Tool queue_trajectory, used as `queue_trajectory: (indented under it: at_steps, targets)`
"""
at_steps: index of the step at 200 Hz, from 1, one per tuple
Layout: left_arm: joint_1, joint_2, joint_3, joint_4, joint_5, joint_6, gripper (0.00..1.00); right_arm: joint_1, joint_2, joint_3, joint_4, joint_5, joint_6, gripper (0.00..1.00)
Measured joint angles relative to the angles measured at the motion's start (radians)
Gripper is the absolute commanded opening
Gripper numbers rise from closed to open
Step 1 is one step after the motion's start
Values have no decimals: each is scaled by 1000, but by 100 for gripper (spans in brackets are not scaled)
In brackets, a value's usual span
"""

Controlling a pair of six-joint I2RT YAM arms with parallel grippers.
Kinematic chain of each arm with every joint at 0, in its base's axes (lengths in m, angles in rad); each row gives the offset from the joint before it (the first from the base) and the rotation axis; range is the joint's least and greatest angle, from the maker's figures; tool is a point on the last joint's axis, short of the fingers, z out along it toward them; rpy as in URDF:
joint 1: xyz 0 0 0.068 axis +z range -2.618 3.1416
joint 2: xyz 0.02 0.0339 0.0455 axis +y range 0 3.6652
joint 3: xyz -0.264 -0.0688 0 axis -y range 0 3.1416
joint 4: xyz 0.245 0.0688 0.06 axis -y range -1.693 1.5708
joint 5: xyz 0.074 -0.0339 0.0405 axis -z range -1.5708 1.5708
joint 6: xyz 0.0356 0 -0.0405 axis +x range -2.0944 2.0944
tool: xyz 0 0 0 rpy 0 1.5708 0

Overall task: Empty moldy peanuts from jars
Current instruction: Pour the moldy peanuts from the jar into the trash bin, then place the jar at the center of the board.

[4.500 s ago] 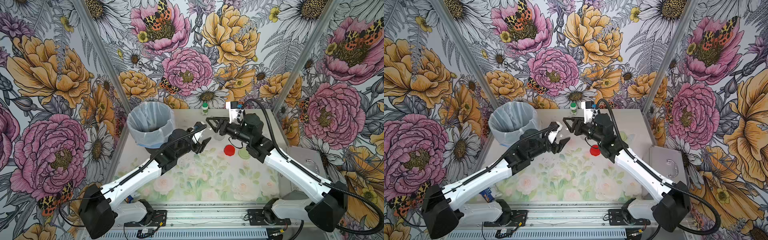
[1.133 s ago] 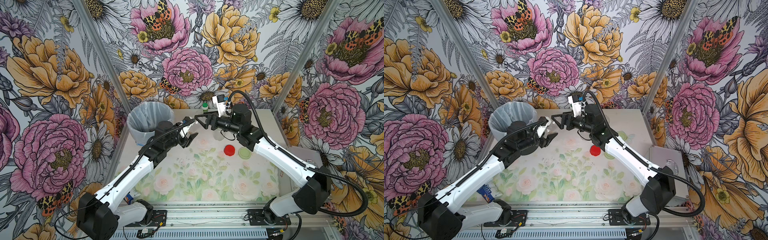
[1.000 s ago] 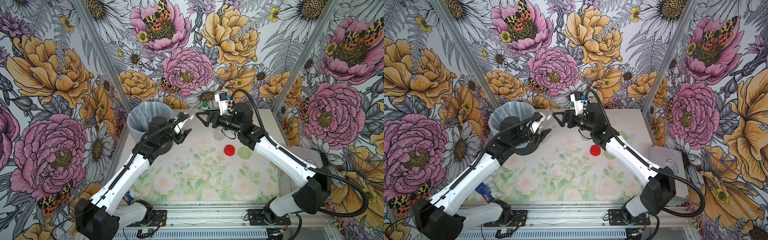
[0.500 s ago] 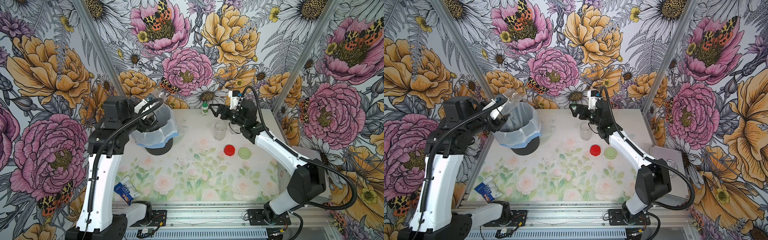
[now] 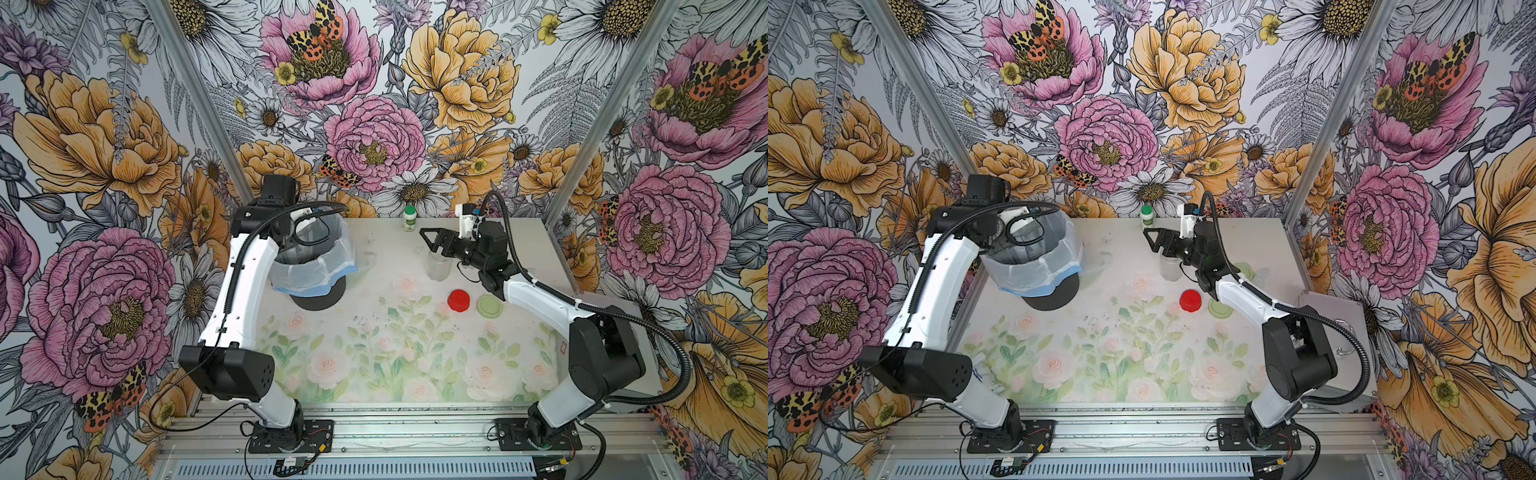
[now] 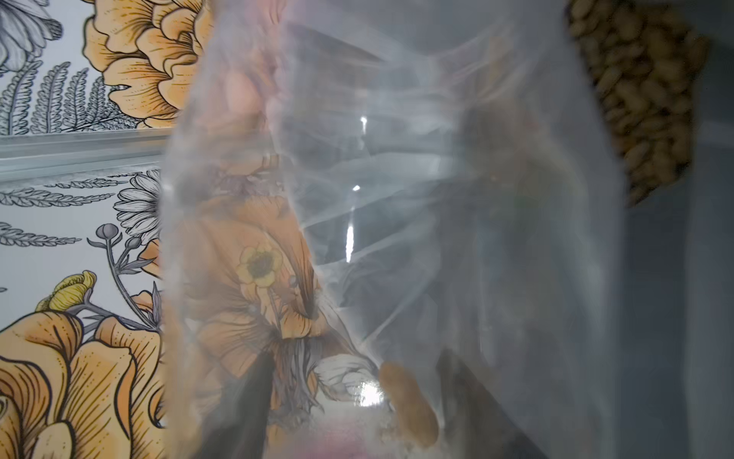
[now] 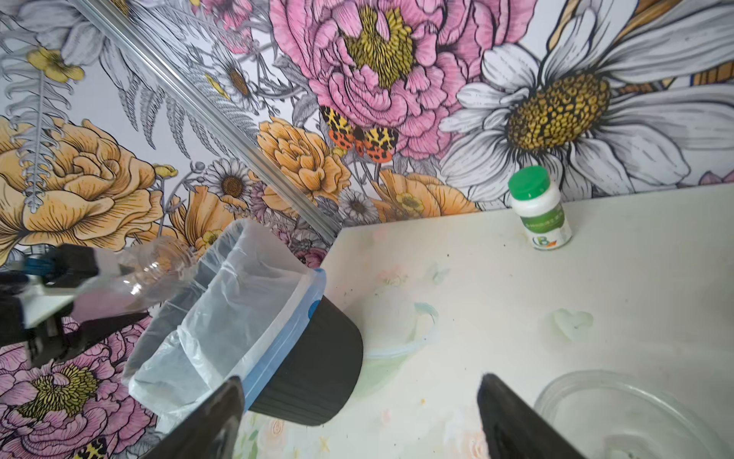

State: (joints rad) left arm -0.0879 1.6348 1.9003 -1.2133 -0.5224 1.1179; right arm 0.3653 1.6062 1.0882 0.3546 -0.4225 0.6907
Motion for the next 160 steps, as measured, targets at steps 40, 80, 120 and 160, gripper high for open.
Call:
queue_trajectory:
  at_steps: [40, 80, 120, 160]
  targets:
    - [-14, 93, 54, -18, -100, 69, 60, 0, -43, -88, 103, 10, -1, 93]
    - [-27, 128, 109, -22, -134, 106, 60, -3, -44, -91, 154, 7, -2, 93]
    - [-30, 128, 119, -22, -143, 110, 59, -5, -43, -82, 144, -21, -3, 91]
    - [-18, 113, 172, -21, -13, -48, 59, -13, -34, 14, 48, -122, -14, 91]
